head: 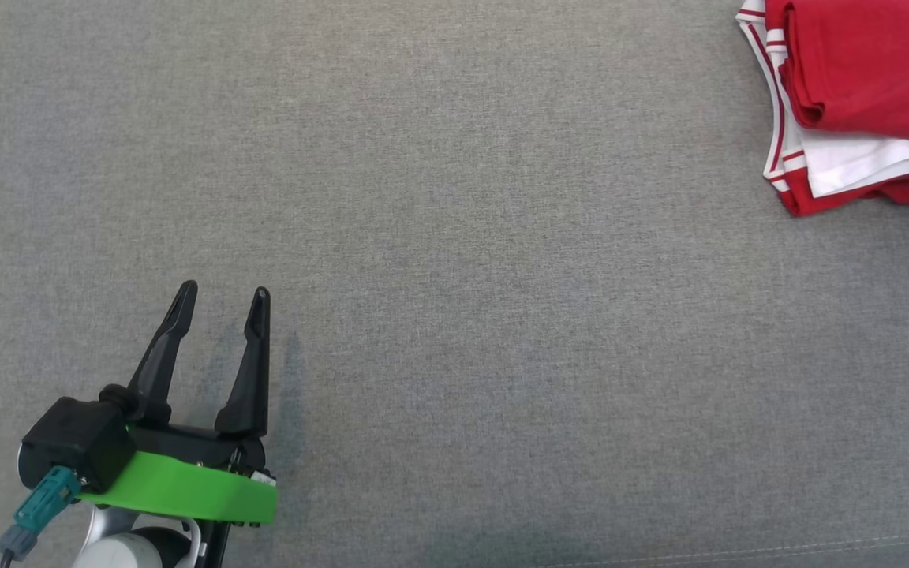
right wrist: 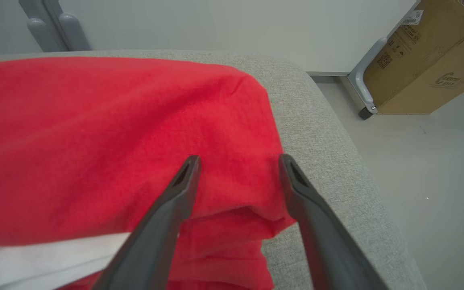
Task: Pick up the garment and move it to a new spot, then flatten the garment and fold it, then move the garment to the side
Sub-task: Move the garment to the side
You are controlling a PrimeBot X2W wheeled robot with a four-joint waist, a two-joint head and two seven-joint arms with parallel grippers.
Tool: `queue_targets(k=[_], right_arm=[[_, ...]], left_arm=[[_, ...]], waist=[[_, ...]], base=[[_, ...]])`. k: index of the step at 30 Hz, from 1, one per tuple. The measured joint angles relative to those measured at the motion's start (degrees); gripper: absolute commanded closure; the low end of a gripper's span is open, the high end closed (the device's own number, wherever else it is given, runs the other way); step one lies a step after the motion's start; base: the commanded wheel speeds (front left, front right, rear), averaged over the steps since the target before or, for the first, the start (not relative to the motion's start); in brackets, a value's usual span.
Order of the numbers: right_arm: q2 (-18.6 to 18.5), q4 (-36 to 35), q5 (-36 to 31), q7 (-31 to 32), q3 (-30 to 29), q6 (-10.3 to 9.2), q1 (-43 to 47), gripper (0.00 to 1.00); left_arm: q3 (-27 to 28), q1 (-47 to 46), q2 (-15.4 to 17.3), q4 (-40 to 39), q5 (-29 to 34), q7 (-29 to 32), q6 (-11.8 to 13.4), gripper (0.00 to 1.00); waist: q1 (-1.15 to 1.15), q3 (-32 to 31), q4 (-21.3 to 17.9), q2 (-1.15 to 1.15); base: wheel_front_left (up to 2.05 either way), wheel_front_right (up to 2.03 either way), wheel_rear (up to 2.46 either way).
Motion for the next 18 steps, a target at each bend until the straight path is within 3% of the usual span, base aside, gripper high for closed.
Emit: queue_targets(k=[7, 14, 18], right_arm=[[-0.23, -0.48, -1.45, -3.47, 0.37, 0.15, -1.09, 0.0], [0.23, -3.67, -4.19, -7.04, 1.56, 2.21, -5.08, 0.0], [2.36, -5.7, -5.83, -8.04, 2.89, 3.55, -5.59, 0.0]], left_arm=[[-0.22, -0.12, -0.65, 0.15, -0.08, -0.35, -0.01, 0.0], [-0.29, -2.11, -1.79, 1.8, -1.02, -1.76, -0.16, 0.0], [-0.21, -3.69, -2.88, 3.87, -1.31, -2.77, -0.18, 0.0]], waist=[[0.0, -1.14, -1.14, 0.0], [0.0, -3.5, -2.71, 0.0], [0.0, -5.8, -4.01, 0.0]], base=[[0.0, 0.0, 0.0], [0.0, 0.0, 0.0], [0.0, 0.0, 0.0]])
